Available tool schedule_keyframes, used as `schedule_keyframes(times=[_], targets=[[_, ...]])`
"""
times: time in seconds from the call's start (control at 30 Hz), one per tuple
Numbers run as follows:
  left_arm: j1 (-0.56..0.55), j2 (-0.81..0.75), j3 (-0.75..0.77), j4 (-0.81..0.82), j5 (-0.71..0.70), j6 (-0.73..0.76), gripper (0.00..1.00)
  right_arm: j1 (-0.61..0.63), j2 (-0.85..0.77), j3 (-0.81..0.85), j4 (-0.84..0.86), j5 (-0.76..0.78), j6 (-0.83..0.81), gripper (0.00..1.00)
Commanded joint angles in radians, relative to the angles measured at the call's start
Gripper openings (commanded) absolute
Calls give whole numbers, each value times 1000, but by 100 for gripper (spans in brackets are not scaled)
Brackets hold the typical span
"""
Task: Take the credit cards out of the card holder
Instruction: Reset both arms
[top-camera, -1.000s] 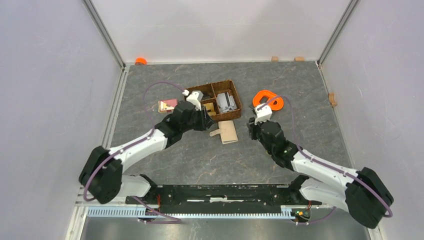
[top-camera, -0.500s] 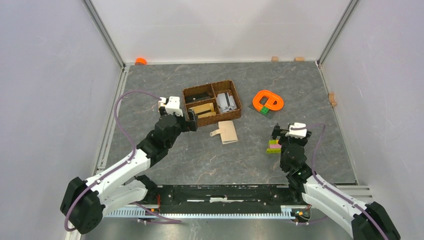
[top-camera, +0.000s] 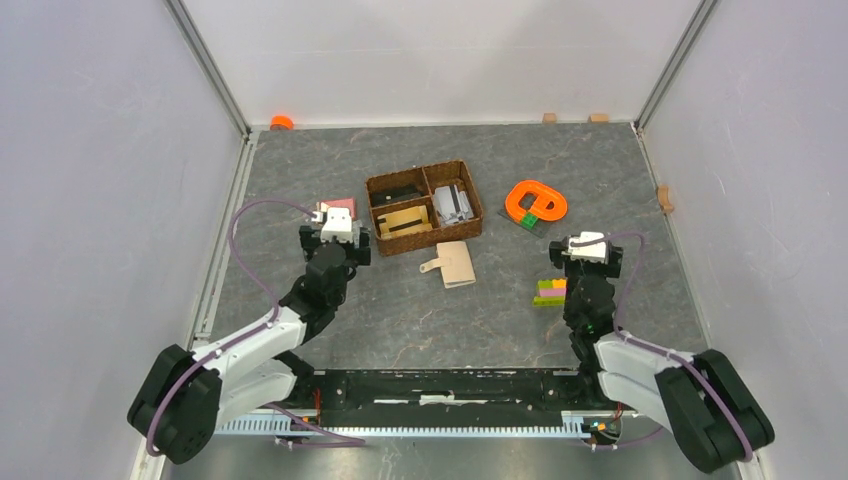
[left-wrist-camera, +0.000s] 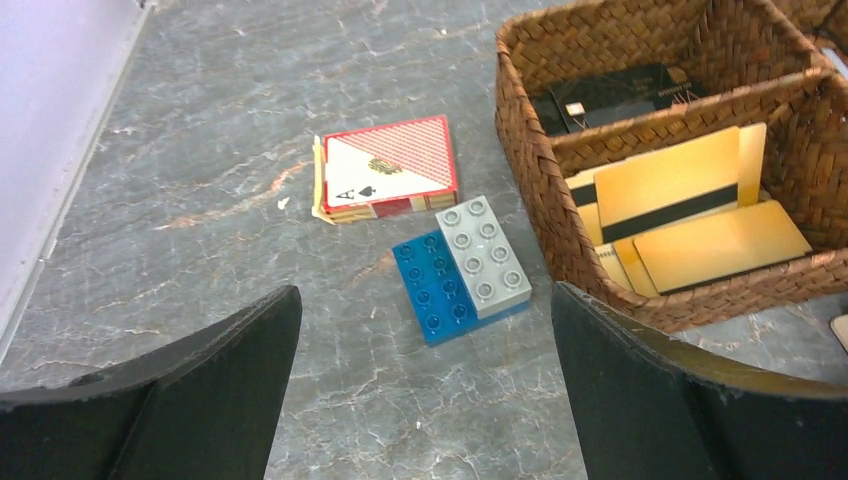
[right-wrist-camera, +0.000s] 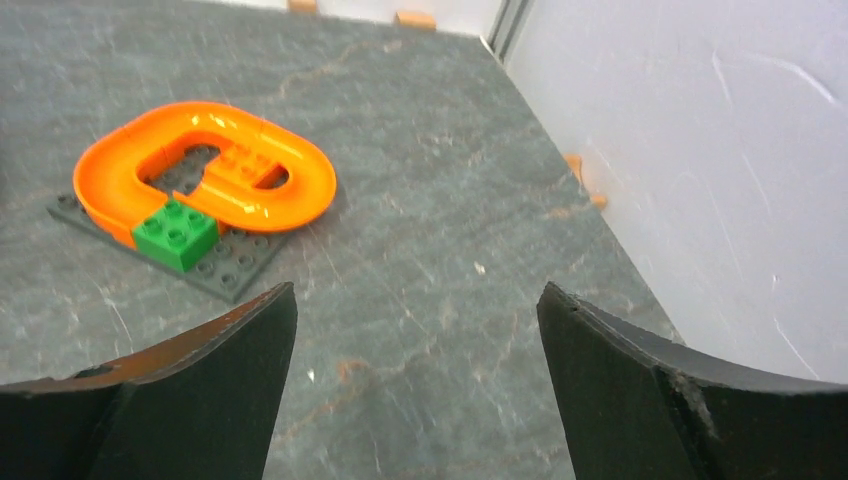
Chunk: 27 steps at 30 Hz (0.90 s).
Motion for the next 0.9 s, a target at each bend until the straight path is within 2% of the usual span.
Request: schedule_keyframes(times=[0.0,0.1,0.2,0.27,0.3,0.37,0.5,0.57,0.6,0.67,0.77,0.87], targets=[[13,-56,-53,167,-66,72,100,-26,108,-158,321,-124,-107,98],[27,-29,-48,181,-75,104,100,-47,184,-121,321,-123,-115,98],[27,24,-71,249,-85,164,99,-80,253,-120,399,-151,-126,98],[42,64,-115,349,-92,167,100,-93,290,-127,461,-157,-140,98],[59,84,-136,410,-82,161,100,-103,294,-124,451,-155,-121,98],[92,131,-137,426,-48,133,100,-127,303,-129,461,-162,-93,98],[129,188,-171,560,9,136,100,-154,395,-182,647,-141,-61,98],[158,195,-176,589,57,124,99,-157,440,-170,677,-95,-51,98],[172,207,-177,609,71,120,99,-157,436,-158,640,-95,-42,98],[210,208,-134,513,101,85,98,-171,412,-140,564,-106,-17,98],[269,230,-90,450,159,70,95,-176,417,-142,578,-109,-18,98],[285,240,-107,503,192,105,94,-176,421,-142,588,-109,-22,98]])
